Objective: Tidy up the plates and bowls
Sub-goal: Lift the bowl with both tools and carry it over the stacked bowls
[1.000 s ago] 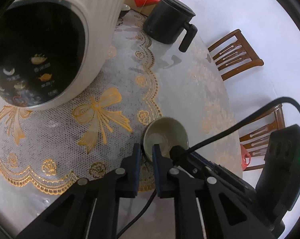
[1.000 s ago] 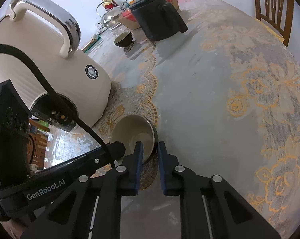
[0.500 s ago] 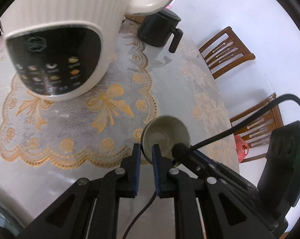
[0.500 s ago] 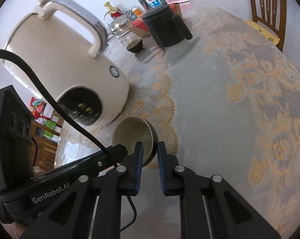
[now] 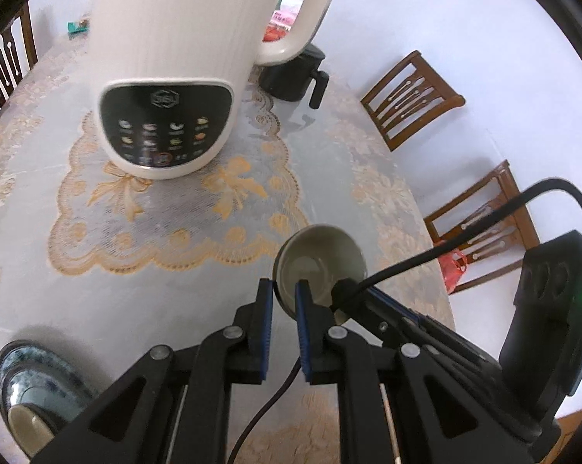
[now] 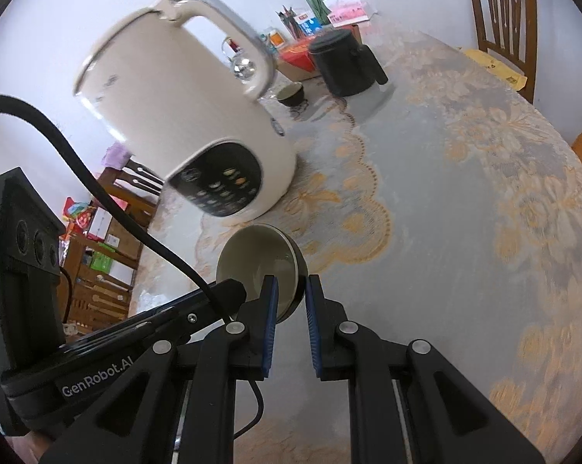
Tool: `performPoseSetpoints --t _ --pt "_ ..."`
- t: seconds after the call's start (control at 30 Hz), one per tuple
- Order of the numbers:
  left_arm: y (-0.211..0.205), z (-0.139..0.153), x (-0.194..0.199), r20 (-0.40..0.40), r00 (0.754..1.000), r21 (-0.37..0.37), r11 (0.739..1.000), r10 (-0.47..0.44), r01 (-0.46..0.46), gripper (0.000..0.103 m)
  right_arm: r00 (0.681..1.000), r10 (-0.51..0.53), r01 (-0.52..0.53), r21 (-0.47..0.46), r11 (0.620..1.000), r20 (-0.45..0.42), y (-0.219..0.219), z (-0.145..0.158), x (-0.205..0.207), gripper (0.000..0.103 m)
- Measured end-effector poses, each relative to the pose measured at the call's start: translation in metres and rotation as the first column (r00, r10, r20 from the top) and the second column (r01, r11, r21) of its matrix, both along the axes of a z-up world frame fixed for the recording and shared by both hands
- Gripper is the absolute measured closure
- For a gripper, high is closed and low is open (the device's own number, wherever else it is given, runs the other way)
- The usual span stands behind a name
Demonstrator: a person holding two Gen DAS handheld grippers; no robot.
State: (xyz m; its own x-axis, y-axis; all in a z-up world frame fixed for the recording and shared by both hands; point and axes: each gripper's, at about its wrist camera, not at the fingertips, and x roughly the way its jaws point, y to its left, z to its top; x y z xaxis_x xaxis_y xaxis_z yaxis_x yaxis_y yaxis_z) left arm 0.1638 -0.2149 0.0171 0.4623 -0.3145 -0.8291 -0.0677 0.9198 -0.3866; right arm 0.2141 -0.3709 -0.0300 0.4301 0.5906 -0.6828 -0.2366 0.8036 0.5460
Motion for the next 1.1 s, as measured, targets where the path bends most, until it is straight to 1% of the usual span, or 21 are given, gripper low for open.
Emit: performPoseSetpoints --t 0.17,0.3,0.4,0.6,0.83,1.1 --pt "0.012 0.012 -0.028 0.005 1.0 0.004 1.0 -0.014 0.014 0.092 1.0 0.001 -0.001 -0.011 1.0 0.011 0.014 0.014 -0.03 0.086" --pt "0.026 0.021 -0.054 0.013 1.0 0.012 1.0 -0.02 0.02 0.091 1.0 0.006 -0.006 -0.002 1.0 0.003 0.025 0.019 -0.052 0.086" --pt "0.04 0.023 -0.073 0.01 1.0 0.017 1.0 -0.006 0.006 0.091 1.0 0.018 -0.018 0.011 1.0 0.002 0.038 0.023 -0.07 0.086" --pt "0.074 0.025 -0.109 0.005 1.0 0.025 0.999 0.027 -0.028 0.091 0.998 0.063 -0.063 -0.004 0.998 0.001 0.072 0.026 -0.098 0.086" --pt "0.113 0.02 -0.143 -0.023 0.997 0.044 0.997 0.072 -0.071 0.091 0.991 0.131 -0.131 -0.007 0.991 -0.02 0.116 0.021 -0.127 0.086" --pt "0.16 0.006 -0.173 -0.069 0.989 0.043 0.99 0.135 -0.132 0.092 0.979 0.198 -0.199 -0.014 0.98 -0.055 0.164 0.009 -0.143 0.086"
